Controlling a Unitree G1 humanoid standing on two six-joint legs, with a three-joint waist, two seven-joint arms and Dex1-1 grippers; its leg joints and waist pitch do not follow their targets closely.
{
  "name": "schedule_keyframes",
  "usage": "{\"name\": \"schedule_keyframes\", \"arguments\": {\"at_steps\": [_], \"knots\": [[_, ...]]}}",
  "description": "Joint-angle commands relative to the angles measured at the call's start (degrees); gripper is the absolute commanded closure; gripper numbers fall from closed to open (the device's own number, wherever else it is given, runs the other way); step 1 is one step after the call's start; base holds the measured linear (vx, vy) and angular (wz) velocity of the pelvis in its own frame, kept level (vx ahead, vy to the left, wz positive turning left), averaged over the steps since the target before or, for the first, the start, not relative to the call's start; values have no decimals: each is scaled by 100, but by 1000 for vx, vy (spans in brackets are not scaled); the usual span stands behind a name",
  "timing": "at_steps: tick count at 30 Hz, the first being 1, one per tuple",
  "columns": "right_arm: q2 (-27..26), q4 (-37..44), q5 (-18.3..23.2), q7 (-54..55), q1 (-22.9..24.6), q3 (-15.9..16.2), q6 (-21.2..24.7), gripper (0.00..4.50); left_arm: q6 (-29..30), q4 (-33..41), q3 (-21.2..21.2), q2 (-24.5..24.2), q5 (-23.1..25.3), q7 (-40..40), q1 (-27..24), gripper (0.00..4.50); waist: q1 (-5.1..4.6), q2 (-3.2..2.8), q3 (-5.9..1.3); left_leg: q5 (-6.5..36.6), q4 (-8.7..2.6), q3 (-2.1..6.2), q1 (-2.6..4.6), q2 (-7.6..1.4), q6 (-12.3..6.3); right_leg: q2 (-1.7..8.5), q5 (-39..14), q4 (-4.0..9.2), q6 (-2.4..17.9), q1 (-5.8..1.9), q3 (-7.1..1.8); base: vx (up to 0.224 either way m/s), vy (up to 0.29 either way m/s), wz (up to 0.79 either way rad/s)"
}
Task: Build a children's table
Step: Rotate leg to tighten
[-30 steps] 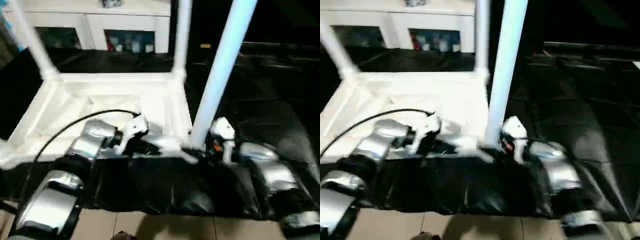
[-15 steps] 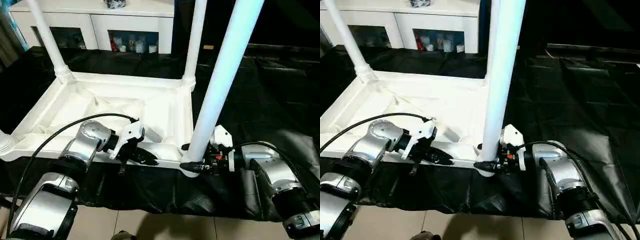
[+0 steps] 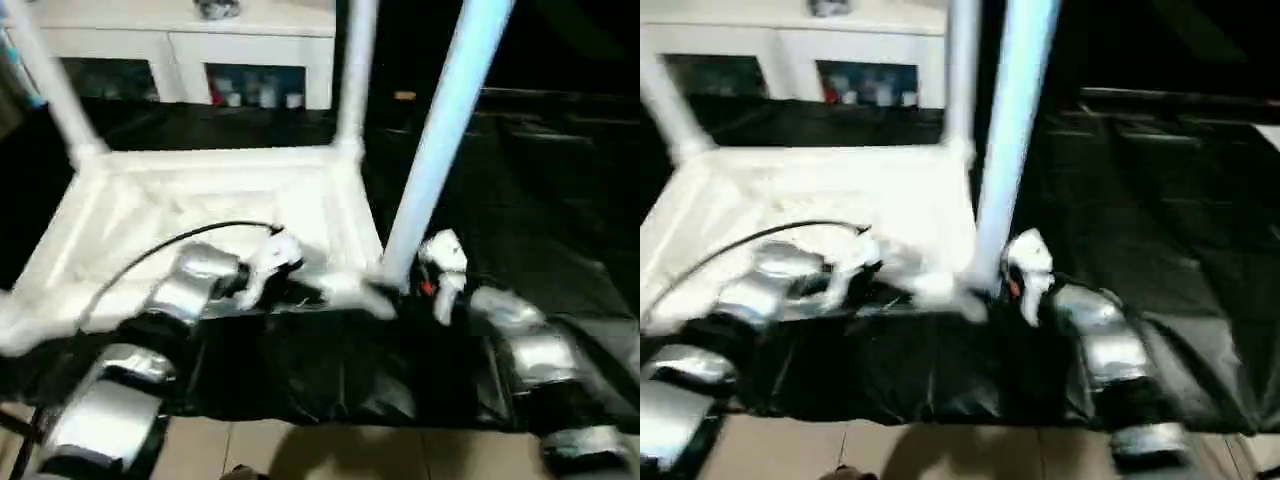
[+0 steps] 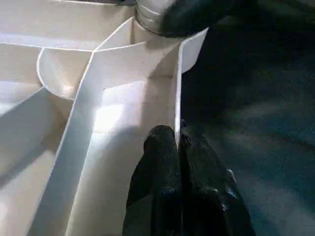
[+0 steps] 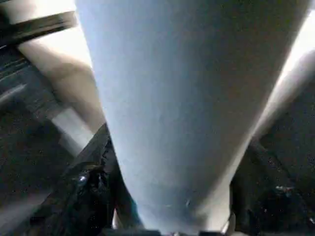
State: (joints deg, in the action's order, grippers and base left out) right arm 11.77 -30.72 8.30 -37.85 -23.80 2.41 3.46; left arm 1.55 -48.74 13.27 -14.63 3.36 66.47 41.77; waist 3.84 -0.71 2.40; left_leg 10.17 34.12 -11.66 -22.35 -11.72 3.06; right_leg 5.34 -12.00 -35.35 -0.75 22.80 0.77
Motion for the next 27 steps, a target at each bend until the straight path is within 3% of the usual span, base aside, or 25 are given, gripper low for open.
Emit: {"name": "schedule_keyframes", "arguments": {"at_steps": [1, 3, 6, 9, 10, 11, 15, 19, 23, 24, 27], "knots": [[-255, -177, -96, 846, -5, -104, 114, 189, 144, 48, -38, 414, -126, -401, -31, 450, -15, 70, -334, 1159, -447, 70, 158, -121, 12, 223, -767, 413, 1304, -183, -98, 0, 0, 0], [-395, -208, -110, 1082, 4, -133, 146, 189, 195, 59, -54, 538, -106, -640, -26, 450, -23, 70, -335, 1091, -435, 68, 152, -102, -78, 211, -664, 429, 1257, -200, -92, 0, 0, 0], [-966, -388, -246, 2061, -57, -229, 105, 189, 383, 105, -80, 950, -97, -1214, -34, 450, -32, 22, -335, 1028, -444, 69, 150, -98, -103, 200, -552, 425, 1226, -194, -93, 0, 0, 0], [-1105, -387, -215, 1956, -72, -168, -85, 189, 348, 122, -57, 1058, -78, -1323, -60, 450, -38, 27, -328, 1196, -459, 72, 163, -103, -91, 205, -727, 462, 1176, -195, -89, 0, 0, 0], [-1159, -385, -217, 1982, -83, -180, -157, 133, 339, 150, -37, 1077, -47, -1353, -80, 450, -38, 18, -325, 1272, -466, 73, 166, -101, -93, 204, -811, 479, 1145, -193, -92, 0, 0, 0], [-1177, -367, -169, 1952, -87, -209, -172, 119, 340, 168, -23, 1074, -31, -1343, -96, 450, -42, 15, -323, 1315, -475, 79, 161, -104, -92, 209, -861, 484, 1123, -194, -94, 0, 0, 0], [-956, -221, -80, 1489, -81, -163, -188, 91, 317, 262, 12, 923, -77, -1058, -164, 450, -48, 21, -329, 1302, -477, 85, 147, -104, -132, 202, -803, 477, 1093, -206, -91, 0, 0, 0], [-534, -7, -2, 654, -16, -39, -155, 48, 78, 324, 49, 637, -180, -414, -228, 450, -37, 52, -355, 937, -426, 72, 119, -89, -349, 202, -225, 423, 1197, -252, -87, 0, 0, 0], [-37, 270, 163, -532, 123, 198, -126, 48, -98, 331, 141, 326, -183, 226, -245, 450, 5, 50, -354, 810, -396, 56, 113, -100, -549, 196, -16, 403, 1282, -264, -86, 0, 0, 0], [224, 431, 256, -1152, 199, 314, -85, 48, -105, 330, 154, 176, -207, 532, -240, 450, 24, 54, -350, 817, -396, 54, 114, -110, -569, 190, -1, 396, 1308, -271, -73, 0, 0, 0], [444, 576, 351, -1697, 254, 420, 12, 48, -214, 322, 172, 42, -249, 885, -236, 450, 48, 36, -347, 874, -400, 43, 126, -141, -529, 192, -94, 381, 1399, -237, -66, 0, 0, 0]]}}
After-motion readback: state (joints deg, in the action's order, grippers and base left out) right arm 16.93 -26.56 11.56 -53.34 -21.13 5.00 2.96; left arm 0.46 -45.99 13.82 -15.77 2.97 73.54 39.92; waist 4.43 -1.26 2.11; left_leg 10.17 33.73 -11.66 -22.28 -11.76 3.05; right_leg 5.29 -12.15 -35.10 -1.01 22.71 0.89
